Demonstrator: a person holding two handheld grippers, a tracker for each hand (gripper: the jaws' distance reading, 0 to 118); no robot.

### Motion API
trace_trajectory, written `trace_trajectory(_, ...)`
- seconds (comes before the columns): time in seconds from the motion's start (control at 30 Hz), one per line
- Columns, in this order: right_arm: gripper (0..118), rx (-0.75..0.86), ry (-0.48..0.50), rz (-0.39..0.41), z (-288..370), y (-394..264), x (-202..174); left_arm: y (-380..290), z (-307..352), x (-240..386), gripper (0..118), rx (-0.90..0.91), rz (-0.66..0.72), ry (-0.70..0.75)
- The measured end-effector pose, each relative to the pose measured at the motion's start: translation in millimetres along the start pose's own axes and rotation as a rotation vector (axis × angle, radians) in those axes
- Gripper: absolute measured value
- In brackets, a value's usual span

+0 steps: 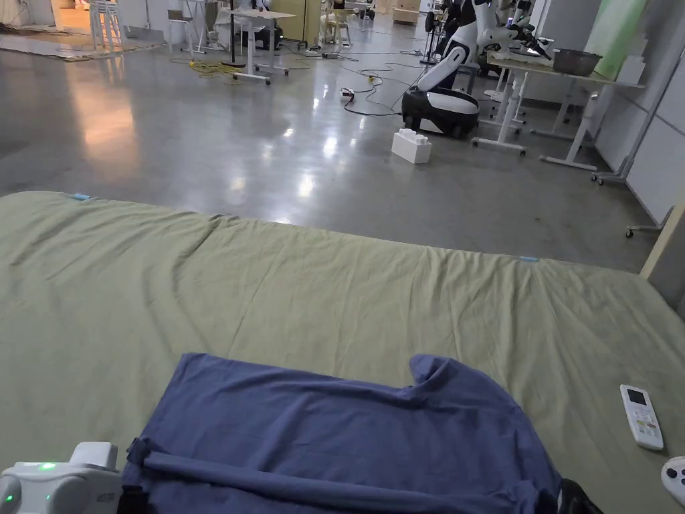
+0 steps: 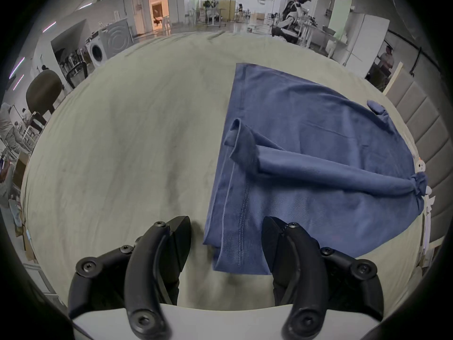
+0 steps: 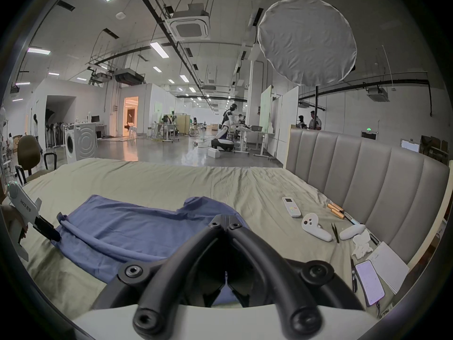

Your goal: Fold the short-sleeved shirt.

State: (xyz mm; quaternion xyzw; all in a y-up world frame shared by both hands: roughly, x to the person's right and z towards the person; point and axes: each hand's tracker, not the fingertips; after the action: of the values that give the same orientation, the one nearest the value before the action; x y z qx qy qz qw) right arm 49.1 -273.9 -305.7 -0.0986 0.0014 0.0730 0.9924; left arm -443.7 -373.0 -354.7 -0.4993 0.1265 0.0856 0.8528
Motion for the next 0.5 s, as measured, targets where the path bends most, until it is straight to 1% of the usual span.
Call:
trace_trajectory(0.03,1,-0.011,-0.002,0.003,-1.2,-2.2,1.7,-0.9,0.2,-0.3,59,0.019,-0.013,0.010)
trace_trajectory(0.07,1,-0.024,-0.005,0.006,-2.5,-4.1,3.0,-0.9,2.1,3.4,52,0.017,-0.014,0.015)
trace_trajectory(0.1,1,-0.039,-0.011,0.004,-4.1,-7.6,5.1,-1.3,3.7,7.4,42,0.018,-0.016,0.011)
trace_trajectory(0.17,1,-0.074,-0.017,-0.012,-9.2,-13.3,9.5,-2.7,7.2,8.0,15,0.022,-0.034,-0.003)
trace_trajectory(0.2,1,-0.097,-0.014,-0.041,-12.3,-17.9,13.3,-3.9,6.9,9.8,9,0.026,-0.054,-0.042)
trace_trajectory(0.23,1,-0.129,-0.020,-0.091,-15.1,-23.7,17.6,-5.6,6.7,11.5,9,0.028,-0.062,-0.047)
trace_trajectory(0.27,1,-0.147,-0.028,-0.106,-18.1,-28.0,20.7,-6.9,7.4,12.6,8,0.029,-0.060,-0.041)
trace_trajectory(0.33,1,-0.200,-0.041,-0.091,-29.2,-38.1,28.0,-7.1,13.1,6.0,7,0.035,-0.039,-0.057)
trace_trajectory(0.37,6,-0.247,-0.045,-0.067,-36.6,-43.2,31.0,-6.7,15.5,4.8,7,0.035,-0.029,-0.064)
trace_trajectory(0.4,18,-0.309,-0.040,-0.044,-46.3,-49.3,34.5,-6.9,19.0,4.6,7,0.038,-0.028,-0.066)
trace_trajectory(0.47,57,-0.450,-0.002,-0.023,-67.0,-63.1,41.2,-5.0,23.7,1.1,7,0.049,-0.037,-0.060)
trace_trajectory(0.5,62,-0.527,0.037,-0.026,-78.2,-71.7,44.8,-5.4,27.2,2.5,7,0.062,-0.051,-0.055)
